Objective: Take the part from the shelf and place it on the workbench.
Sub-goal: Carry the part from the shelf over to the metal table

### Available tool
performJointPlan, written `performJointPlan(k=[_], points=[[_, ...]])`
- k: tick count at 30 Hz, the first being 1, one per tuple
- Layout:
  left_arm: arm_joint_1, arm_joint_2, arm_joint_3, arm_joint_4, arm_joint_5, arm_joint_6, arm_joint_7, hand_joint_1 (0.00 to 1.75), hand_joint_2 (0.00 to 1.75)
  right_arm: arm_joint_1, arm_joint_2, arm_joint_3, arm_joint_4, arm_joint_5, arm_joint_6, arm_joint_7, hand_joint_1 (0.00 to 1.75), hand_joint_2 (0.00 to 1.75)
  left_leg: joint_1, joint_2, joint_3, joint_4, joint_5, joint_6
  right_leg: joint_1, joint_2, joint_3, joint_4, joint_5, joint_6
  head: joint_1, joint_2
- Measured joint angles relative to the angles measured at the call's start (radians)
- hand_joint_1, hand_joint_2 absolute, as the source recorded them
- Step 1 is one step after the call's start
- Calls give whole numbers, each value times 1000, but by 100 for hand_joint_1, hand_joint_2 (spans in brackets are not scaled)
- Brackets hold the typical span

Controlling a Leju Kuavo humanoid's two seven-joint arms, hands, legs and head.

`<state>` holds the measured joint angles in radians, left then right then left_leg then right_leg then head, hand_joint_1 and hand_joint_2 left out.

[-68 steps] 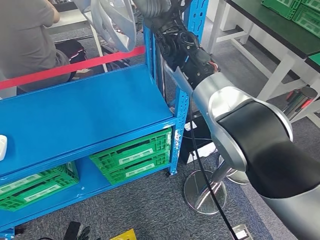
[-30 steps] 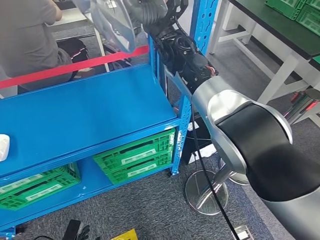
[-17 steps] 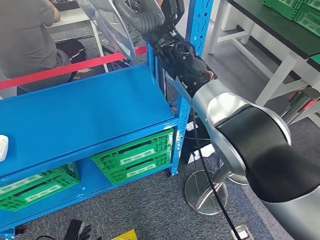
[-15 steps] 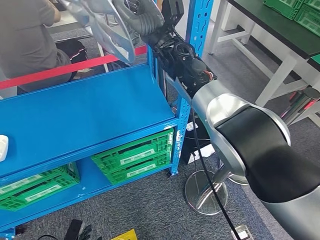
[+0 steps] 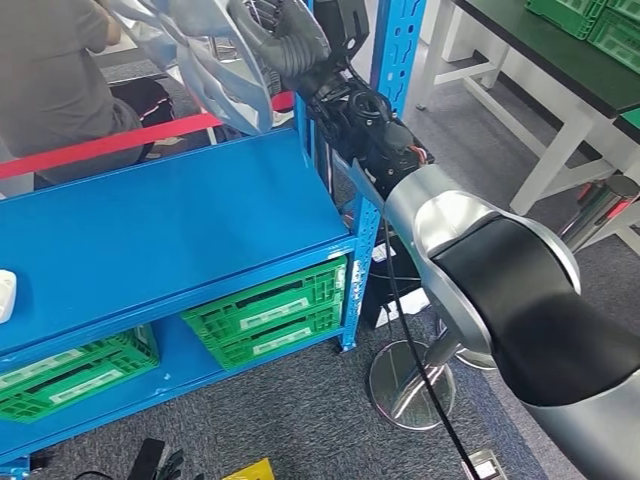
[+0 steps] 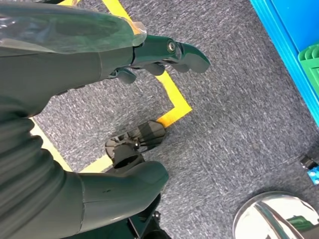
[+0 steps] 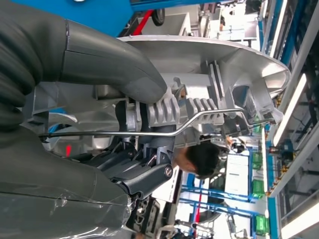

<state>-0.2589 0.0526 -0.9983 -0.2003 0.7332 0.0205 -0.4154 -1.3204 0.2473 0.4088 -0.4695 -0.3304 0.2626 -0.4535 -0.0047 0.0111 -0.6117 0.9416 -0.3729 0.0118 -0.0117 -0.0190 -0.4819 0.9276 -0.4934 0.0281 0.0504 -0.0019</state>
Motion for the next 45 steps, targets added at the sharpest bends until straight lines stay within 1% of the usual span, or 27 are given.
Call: performJointPlan(k=[6,8,10,12,13,14,15,16,18,20,22,23,25,27,28,29,30,33,34,35,38,39,40,42,43,44,45], points=[[-2,0,0,0,0,0,1,0,175,0,-1,2,0,0,-1,-3,175,175,-1,0,-3,6,-6,8,0,-1,3,-2,-2,6,0,0],[-3,0,0,0,1,0,2,0,175,0,-2,2,0,0,-1,-4,175,175,5,1,4,-3,-4,12,0,3,0,14,-17,10,1,0],[-5,-1,0,0,2,0,2,0,175,1,-4,3,0,0,-1,-4,175,175,10,2,10,-10,-3,15,-1,10,-45,112,-72,15,7,0],[-7,-2,0,0,3,0,2,0,175,8,-8,4,0,0,-1,-5,175,175,11,2,10,-10,-3,16,-2,14,-124,263,-130,20,13,0],[-7,-3,0,0,3,0,2,0,175,13,-9,5,0,1,-1,-5,175,175,11,1,11,-9,-4,16,-4,14,-153,311,-135,23,14,0],[-7,-4,0,0,3,0,3,0,175,16,-10,5,0,2,-1,-5,175,175,13,0,11,-7,-4,15,-6,14,-167,321,-119,24,15,0],[-7,-5,0,0,4,0,3,0,175,18,-10,5,0,3,-1,-5,175,175,15,-2,11,-4,-6,12,-8,14,-160,290,-83,25,16,0],[-7,-6,0,0,4,0,3,0,175,18,-10,6,0,5,-1,-5,175,175,18,-4,11,2,-9,8,-12,14,-139,226,-36,27,18,0],[-8,-6,0,0,6,0,3,0,175,18,-12,7,1,7,-1,-6,175,175,21,-9,7,13,-14,-5,-12,17,-86,104,24,28,22,0],[-8,-5,0,0,7,0,3,0,175,20,-14,8,1,8,-1,-6,175,175,20,-13,1,20,-10,-20,-7,20,-66,66,33,20,22,0],[-7,-5,0,0,7,0,3,0,175,21,-14,10,1,8,-1,-7,175,175,22,-15,-4,21,-5,-33,-6,20,-70,63,40,5,17,0],[-6,-5,0,0,7,0,3,0,175,20,-14,11,1,8,-2,-7,175,175,23,-15,-8,29,-14,-38,-8,19,-73,61,45,-4,14,0],[-6,-4,0,0,7,0,3,0,175,19,-15,11,1,10,-3,-6,175,175,25,-14,-40,102,-70,-46,-9,19,-82,56,57,-23,5,0],[-7,-5,0,0,7,0,3,0,175,19,-15,12,1,12,-3,-6,175,175,24,-14,-95,242,-146,-50,-5,21,-98,56,67,-36,-6,0],[-7,-5,0,0,7,0,3,0,175,19,-15,13,2,12,-3,-7,175,175,24,-14,-115,298,-167,-50,-2,23,-105,56,72,-40,-8,0],[-7,-5,0,0,7,0,3,0,175,20,-15,13,2,12,-3,-7,175,175,23,-14,-118,319,-170,-48,1,24,-112,57,76,-42,-8,0],[-7,-5,0,0,7,0,3,0,175,20,-15,13,2,12,-4,-8,175,175,21,-15,-100,299,-154,-43,4,25,-116,57,80,-43,-9,0],[-8,-3,0,0,8,0,2,0,175,19,-15,13,2,13,-4,-8,175,175,9,-15,22,99,-83,-17,11,26,-124,57,89,-41,-9,0],[-9,-2,0,0,8,0,2,0,175,19,-15,14,2,13,-4,-8,175,175,5,-15,49,51,-72,-11,12,26,-125,57,93,-38,-8,0],[-10,-1,0,0,8,0,1,0,175,19,-15,14,2,14,-4,-8,175,175,1,-15,60,26,-69,-7,11,25,-128,56,97,-34,-7,0],[-10,-1,0,0,8,1,0,0,175,18,-16,15,2,14,-3,-8,175,175,4,-14,60,4,-52,1,10,26,-136,58,100,-17,-7,0],[-10,-1,0,0,8,2,-1,0,175,17,-16,15,2,14,-2,-8,175,175,7,-11,58,-4,-44,5,11,26,-144,76,81,-12,-4,0],[-10,-2,0,0,8,2,-1,0,175,16,-17,15,2,14,0,-8,175,175,11,-9,55,-11,-35,9,11,26,-158,116,46,-7,-1,0],[-10,-3,0,0,8,3,-1,0,175,15,-18,15,3,14,4,-8,175,175,11,-5,43,-13,-24,12,7,25,-197,245,-41,2,6,0],[-10,-4,0,0,8,2,-1,0,175,15,-18,15,4,14,6,-8,175,175,12,-5,35,-12,-18,12,4,25,-212,304,-69,6,8,0],[-9,-4,0,0,8,2,-1,0,175,17,-18,15,5,14,9,-7,175,175,13,-5,28,-11,-13,10,1,25,-213,334,-78,10,9,0],[-9,-5,0,0,8,2,-1,0,175,17,-18,15,5,14,11,-7,175,175,15,-5,20,-8,-9,7,-3,24,-197,328,-68,13,10,0]])
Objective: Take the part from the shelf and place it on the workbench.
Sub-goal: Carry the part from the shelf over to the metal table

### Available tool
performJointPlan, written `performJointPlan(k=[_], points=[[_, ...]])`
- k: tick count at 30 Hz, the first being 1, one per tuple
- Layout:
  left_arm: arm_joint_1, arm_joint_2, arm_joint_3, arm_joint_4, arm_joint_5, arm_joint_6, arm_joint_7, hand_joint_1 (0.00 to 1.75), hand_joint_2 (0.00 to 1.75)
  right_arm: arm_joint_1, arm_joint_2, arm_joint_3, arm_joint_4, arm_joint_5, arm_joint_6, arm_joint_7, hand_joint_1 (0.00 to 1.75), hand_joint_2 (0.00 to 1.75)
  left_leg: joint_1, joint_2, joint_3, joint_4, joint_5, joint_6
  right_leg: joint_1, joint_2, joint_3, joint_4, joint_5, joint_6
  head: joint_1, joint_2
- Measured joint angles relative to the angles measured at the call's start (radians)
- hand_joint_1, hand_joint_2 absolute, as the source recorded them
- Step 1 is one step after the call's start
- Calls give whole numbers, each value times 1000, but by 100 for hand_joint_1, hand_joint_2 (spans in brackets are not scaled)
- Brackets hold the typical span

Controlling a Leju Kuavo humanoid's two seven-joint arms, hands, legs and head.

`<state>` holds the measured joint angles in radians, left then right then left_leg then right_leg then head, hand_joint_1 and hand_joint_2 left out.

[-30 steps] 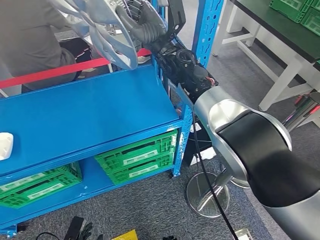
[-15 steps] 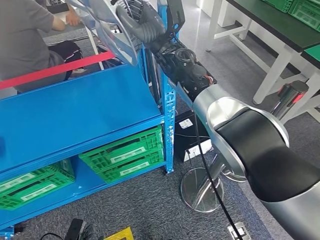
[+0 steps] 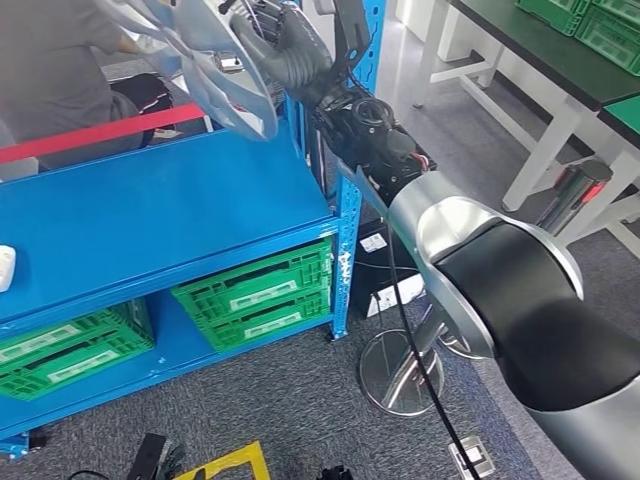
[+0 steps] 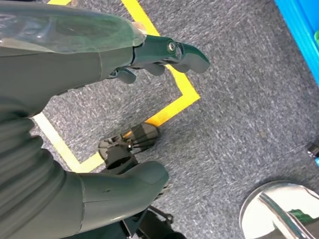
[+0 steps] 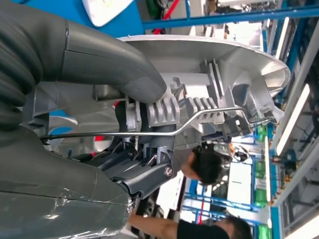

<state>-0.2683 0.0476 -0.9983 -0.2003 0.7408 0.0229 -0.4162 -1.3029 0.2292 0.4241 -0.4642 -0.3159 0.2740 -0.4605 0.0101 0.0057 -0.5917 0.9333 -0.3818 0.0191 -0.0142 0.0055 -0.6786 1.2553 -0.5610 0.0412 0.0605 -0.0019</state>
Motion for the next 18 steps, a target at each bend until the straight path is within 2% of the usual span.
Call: performJointPlan(k=[1,3,4,5,7,8,9,10,11,13,14,15,16,17,18], points=[[0,0,0,0,0,0,0,0,175,0,0,0,0,0,3,0,175,175,3,-2,-8,4,4,-4,-4,0,35,-45,25,3,1,0],[-1,0,0,0,0,0,0,0,175,0,0,0,0,0,6,0,175,175,7,-8,-24,15,10,-13,-9,9,123,-181,66,8,6,0],[-1,0,0,0,0,0,0,0,175,-1,1,0,0,0,7,0,175,175,7,-13,-32,20,15,-19,-9,15,151,-232,75,6,8,0],[-2,0,0,0,0,0,-1,0,175,-1,1,0,0,0,8,0,175,175,7,-19,-39,23,21,-27,-8,20,163,-259,76,2,9,0],[-1,0,0,0,0,0,-1,0,175,0,1,1,1,1,9,0,175,175,6,-30,-49,20,38,-42,-4,15,155,-266,82,-12,6,0],[1,1,0,0,0,0,-2,0,175,1,1,1,2,1,10,0,175,175,7,-32,-54,22,38,-48,-5,6,150,-269,88,-22,4,0],[3,1,0,0,0,0,-2,0,175,1,2,1,2,1,11,0,175,175,8,-30,-63,35,24,-54,-6,-1,144,-271,96,-33,2,0],[4,2,0,0,0,0,-2,0,175,1,2,1,2,2,11,0,175,175,9,-26,-78,69,-6,-59,-8,-9,137,-275,105,-44,-4,0],[4,2,0,0,0,0,-2,0,175,0,2,1,2,2,11,0,175,175,10,-20,-99,127,-52,-63,-8,-15,128,-276,113,-52,-9,0],[4,1,0,0,0,0,-2,0,175,1,2,1,3,2,11,0,175,175,11,-15,-145,271,-134,-71,-4,-25,107,-276,128,-60,-18,0],[4,1,0,0,0,0,-2,0,175,1,2,1,3,2,11,0,175,175,12,-14,-155,320,-150,-72,-3,-30,97,-276,135,-61,-19,0],[4,1,0,0,0,0,-2,0,175,1,2,1,3,2,12,-1,175,175,12,-14,-149,334,-144,-72,-1,-36,88,-275,142,-61,-20,0],[4,1,0,0,0,0,-2,0,175,1,2,1,3,2,12,-1,175,175,11,-11,-123,310,-122,-69,1,-42,80,-275,148,-61,-20,0],[4,2,0,0,0,0,-2,0,175,1,2,1,3,2,13,0,175,175,9,-3,-79,253,-96,-64,2,-49,73,-275,153,-60,-20,0],[3,2,0,0,0,0,-2,0,175,1,2,2,2,2,14,0,175,175,5,16,-27,180,-78,-57,4,-55,69,-275,157,-58,-20,0]])
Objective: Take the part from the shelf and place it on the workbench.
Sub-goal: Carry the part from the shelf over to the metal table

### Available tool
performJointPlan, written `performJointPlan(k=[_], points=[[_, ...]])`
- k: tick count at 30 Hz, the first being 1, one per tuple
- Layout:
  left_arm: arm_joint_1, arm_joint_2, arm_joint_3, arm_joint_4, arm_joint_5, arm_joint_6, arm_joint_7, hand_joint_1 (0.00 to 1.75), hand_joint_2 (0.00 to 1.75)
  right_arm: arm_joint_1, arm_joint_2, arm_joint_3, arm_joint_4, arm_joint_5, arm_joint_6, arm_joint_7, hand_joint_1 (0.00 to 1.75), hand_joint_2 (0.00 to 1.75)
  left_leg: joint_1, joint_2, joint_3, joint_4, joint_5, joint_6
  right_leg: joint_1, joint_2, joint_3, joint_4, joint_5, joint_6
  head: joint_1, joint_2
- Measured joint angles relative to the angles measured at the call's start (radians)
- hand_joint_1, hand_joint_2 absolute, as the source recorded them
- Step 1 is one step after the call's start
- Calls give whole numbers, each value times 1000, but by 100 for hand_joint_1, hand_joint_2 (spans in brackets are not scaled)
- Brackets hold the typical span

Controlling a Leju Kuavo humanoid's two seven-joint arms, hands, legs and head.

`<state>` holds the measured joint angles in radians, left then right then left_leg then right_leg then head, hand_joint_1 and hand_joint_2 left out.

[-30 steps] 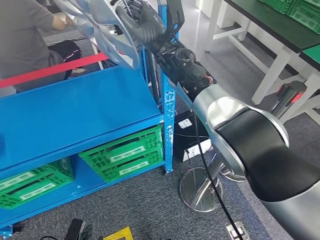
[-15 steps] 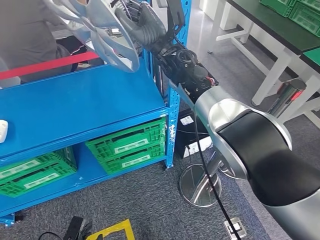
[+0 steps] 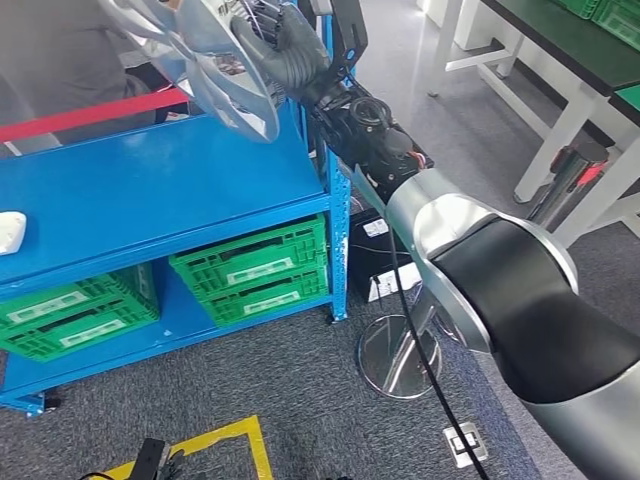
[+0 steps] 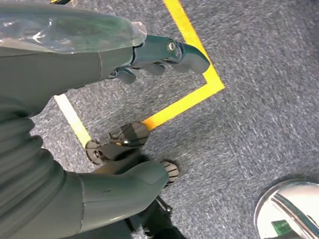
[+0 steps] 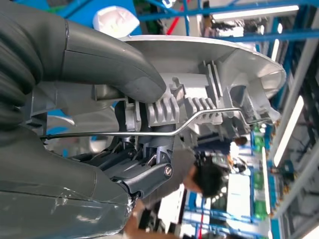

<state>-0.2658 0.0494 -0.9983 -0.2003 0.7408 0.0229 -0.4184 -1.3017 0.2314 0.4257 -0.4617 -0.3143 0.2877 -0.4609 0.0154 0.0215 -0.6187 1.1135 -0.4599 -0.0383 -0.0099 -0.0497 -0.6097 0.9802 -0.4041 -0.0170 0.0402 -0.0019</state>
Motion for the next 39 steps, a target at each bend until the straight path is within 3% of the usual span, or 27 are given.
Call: performJointPlan(k=[2,3,5,6,8,10,11,12,13,14,16,18,20,21,23,25,27,28,29,31,33,34,36,38,39], points=[[-6,0,0,0,0,0,-1,0,175,-2,-1,0,0,0,2,0,175,175,-13,34,80,-127,6,16,4,-16,-5,0,8,7,1,0],[-9,1,0,0,0,0,-2,0,175,-3,-1,1,0,0,3,0,175,175,-19,39,96,-158,1,24,5,-25,-6,-1,11,12,1,0],[-11,1,0,0,0,0,-4,0,175,-5,-1,1,0,0,4,-1,175,175,-21,23,94,-176,9,38,5,-41,-7,-3,18,24,2,0],[-9,1,0,0,0,0,-4,0,175,-6,-1,1,0,0,4,-2,175,175,-19,13,92,-181,16,43,3,-34,-10,1,13,29,2,0],[-7,0,0,0,0,0,-5,0,175,-7,-1,1,0,0,5,-2,175,175,-12,-4,87,-191,30,54,0,3,-37,67,-37,38,7,0],[-7,0,0,0,0,0,-6,0,175,-4,-2,1,1,0,5,-2,175,175,-11,-22,78,-191,39,60,-1,37,-89,208,-115,43,11,0],[-7,0,0,0,0,0,-7,0,175,-1,-2,1,2,1,6,-2,175,175,-11,-33,74,-190,42,61,-1,43,-110,270,-138,44,12,0],[-6,-1,0,0,0,0,-8,0,175,2,-2,1,2,1,7,-2,175,175,-10,-45,69,-187,44,60,-2,45,-117,298,-143,45,13,0],[-6,-1,0,0,0,0,-8,0,175,4,-2,1,2,2,9,-2,175,175,-9,-59,66,-184,46,59,-3,47,-105,288,-128,46,14,0],[-5,-1,0,0,0,0,-8,0,175,5,-2,2,2,2,10,-2,175,175,-8,-73,62,-178,46,58,-6,53,-75,238,-98,45,15,0],[-6,-1,0,0,0,0,-8,0,175,4,-2,2,3,2,12,-3,175,175,-6,-99,51,-162,43,50,-13,95,-9,108,-42,44,18,0],[-7,0,0,0,0,1,-8,0,175,4,-2,2,3,2,13,-4,175,175,-3,-121,30,-147,45,38,-15,126,20,38,-32,42,17,0],[-4,2,0,0,0,1,-9,0,175,4,0,3,3,2,15,-6,175,175,3,-145,14,-145,53,23,-13,111,22,27,-36,35,16,0],[-1,3,0,0,0,1,-10,0,175,4,1,3,3,2,15,-6,175,175,4,-141,9,-142,53,17,-13,99,23,23,-33,29,17,0],[2,5,0,0,0,1,-10,0,175,4,3,3,2,2,14,-6,175,175,1,-99,-18,-93,25,6,-16,75,28,12,-27,18,10,0],[1,5,0,0,0,1,-10,0,175,4,4,3,2,2,14,-6,175,175,1,-46,-82,35,-32,-4,-16,53,26,9,-25,12,0,0],[2,5,0,0,1,1,-10,0,175,4,4,3,2,2,14,-9,175,175,1,-31,-134,137,-59,-8,-15,31,25,9,-25,11,-2,0],[2,6,0,0,1,1,-11,0,175,4,4,3,2,2,15,-11,175,175,1,-28,-135,136,-47,-7,-15,20,26,9,-25,11,-3,0],[3,6,0,0,2,2,-11,0,175,4,5,3,2,2,15,-12,175,175,0,-24,-113,91,-19,-4,-15,10,27,9,-25,12,-3,0],[1,9,0,0,3,3,-11,0,175,3,6,3,2,3,16,-13,175,175,-9,12,-38,-58,45,9,-11,-9,29,9,-28,14,-4,0],[-1,12,0,0,3,5,-11,0,175,3,6,4,2,6,18,-13,175,175,-21,41,4,-150,73,24,-5,-25,30,8,-30,19,-2,0],[-2,13,0,0,4,5,-12,0,175,3,6,4,2,7,18,-13,175,175,-26,40,4,-160,73,28,-2,-34,30,7,-31,23,0,0],[0,13,0,0,4,5,-12,0,175,3,8,4,2,8,17,-14,175,175,-23,16,2,-165,79,38,-2,-45,32,7,-36,33,3,0],[2,13,0,0,3,5,-13,0,175,3,8,4,2,8,17,-14,175,175,-17,-6,5,-174,86,50,-4,-12,17,49,-71,40,8,0],[2,13,0,0,3,5,-13,0,175,4,7,4,2,8,16,-14,175,175,-15,-16,7,-177,88,55,-6,15,-6,103,-103,41,13,0]])
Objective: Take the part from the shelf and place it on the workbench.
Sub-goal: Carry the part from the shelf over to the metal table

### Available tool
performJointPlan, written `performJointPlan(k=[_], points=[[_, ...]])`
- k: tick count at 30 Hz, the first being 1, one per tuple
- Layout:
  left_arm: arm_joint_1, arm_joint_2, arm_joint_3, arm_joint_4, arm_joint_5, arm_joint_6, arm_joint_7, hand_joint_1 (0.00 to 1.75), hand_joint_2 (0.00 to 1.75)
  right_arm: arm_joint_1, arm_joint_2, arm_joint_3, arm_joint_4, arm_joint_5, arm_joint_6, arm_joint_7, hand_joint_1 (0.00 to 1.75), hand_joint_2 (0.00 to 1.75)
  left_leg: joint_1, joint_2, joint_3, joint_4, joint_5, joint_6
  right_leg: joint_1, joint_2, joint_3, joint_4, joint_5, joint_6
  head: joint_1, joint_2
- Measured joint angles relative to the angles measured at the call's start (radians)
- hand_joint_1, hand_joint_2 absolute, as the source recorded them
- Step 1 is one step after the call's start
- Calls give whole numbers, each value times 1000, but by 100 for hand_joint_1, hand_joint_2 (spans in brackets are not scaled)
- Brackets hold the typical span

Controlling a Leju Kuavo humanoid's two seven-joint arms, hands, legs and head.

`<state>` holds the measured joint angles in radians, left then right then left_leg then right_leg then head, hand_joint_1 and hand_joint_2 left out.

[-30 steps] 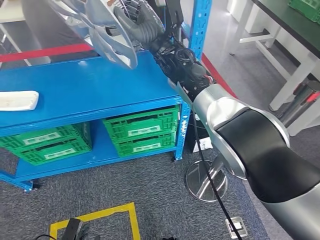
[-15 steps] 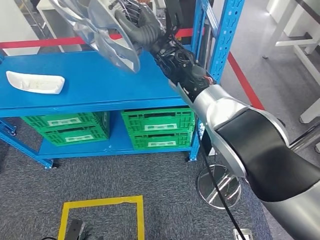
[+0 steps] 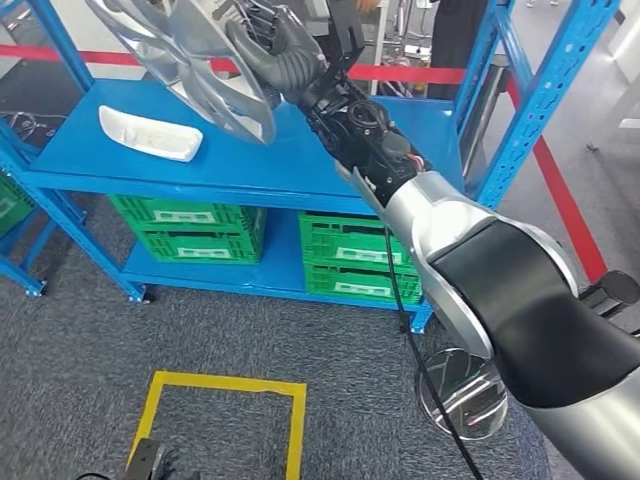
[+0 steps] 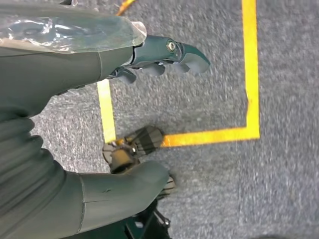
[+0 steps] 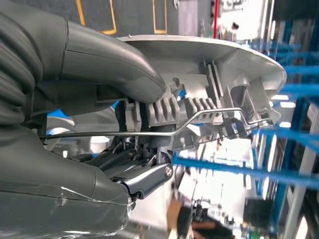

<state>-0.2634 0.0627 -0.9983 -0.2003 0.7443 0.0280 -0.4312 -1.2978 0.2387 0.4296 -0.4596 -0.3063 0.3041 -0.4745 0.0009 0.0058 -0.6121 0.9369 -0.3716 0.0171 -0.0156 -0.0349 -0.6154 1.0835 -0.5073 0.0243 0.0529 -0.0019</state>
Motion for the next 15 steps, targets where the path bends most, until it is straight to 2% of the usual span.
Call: performJointPlan(k=[1,2,3,4,5,6,7,8,9,10,12,13,14,15], points=[[0,0,0,0,0,0,0,0,175,1,0,0,0,0,0,0,175,175,0,-11,0,0,1,4,0,20,-31,70,-35,1,4,0],[0,0,0,0,0,1,0,0,175,3,0,0,0,0,0,0,175,175,-1,-23,-1,0,1,6,0,30,-62,140,-63,2,6,0],[0,0,0,0,-1,1,0,0,175,5,-1,0,0,0,0,0,175,175,-1,-36,0,1,2,6,0,33,-85,188,-75,4,7,0],[1,0,0,0,-2,2,0,0,175,6,-1,1,0,0,1,1,175,175,-1,-51,0,3,1,6,-1,35,-91,199,-66,5,8,0],[1,0,0,0,-2,2,0,0,175,7,-1,1,0,0,1,1,175,175,0,-67,0,6,1,5,-2,37,-78,169,-38,5,9,0],[1,0,0,0,-3,3,0,0,175,7,-1,1,0,0,1,2,175,175,1,-83,0,10,-1,2,-4,46,-50,106,3,4,11,0],[2,0,0,0,-3,3,-1,0,175,6,-1,2,0,0,1,3,175,175,2,-98,-2,16,-4,-1,-6,66,-18,37,36,2,13,0],[2,0,0,0,-3,4,-1,0,175,6,-1,2,0,0,1,3,175,175,3,-111,-7,24,-6,-6,-10,88,7,-23,58,1,13,0],[2,0,0,0,-3,4,-2,0,175,6,0,2,0,0,1,4,175,175,5,-122,-13,29,-6,-12,-10,105,22,-59,68,1,13,0],[3,0,0,0,-3,5,-3,0,175,6,0,2,-1,0,2,4,175,175,8,-134,-20,31,-4,-18,-10,114,26,-73,67,-1,12,0],[9,3,0,0,-2,5,-5,0,175,6,2,4,-2,0,2,4,175,175,13,-150,-29,28,1,-31,-8,96,29,-81,70,-9,14,0],[13,4,0,0,-2,6,-6,0,175,5,3,4,-3,0,2,4,175,175,12,-137,-34,33,-3,-36,-9,84,33,-87,73,-15,14,0],[14,4,0,0,-2,6,-7,0,175,5,4,5,-4,0,2,5,175,175,11,-111,-46,56,-17,-42,-12,71,37,-94,76,-21,9,0],[14,4,0,0,-1,6,-8,0,175,4,5,5,-5,0,2,6,175,175,11,-76,-69,104,-42,-47,-13,58,40,-99,79,-25,4,0]])
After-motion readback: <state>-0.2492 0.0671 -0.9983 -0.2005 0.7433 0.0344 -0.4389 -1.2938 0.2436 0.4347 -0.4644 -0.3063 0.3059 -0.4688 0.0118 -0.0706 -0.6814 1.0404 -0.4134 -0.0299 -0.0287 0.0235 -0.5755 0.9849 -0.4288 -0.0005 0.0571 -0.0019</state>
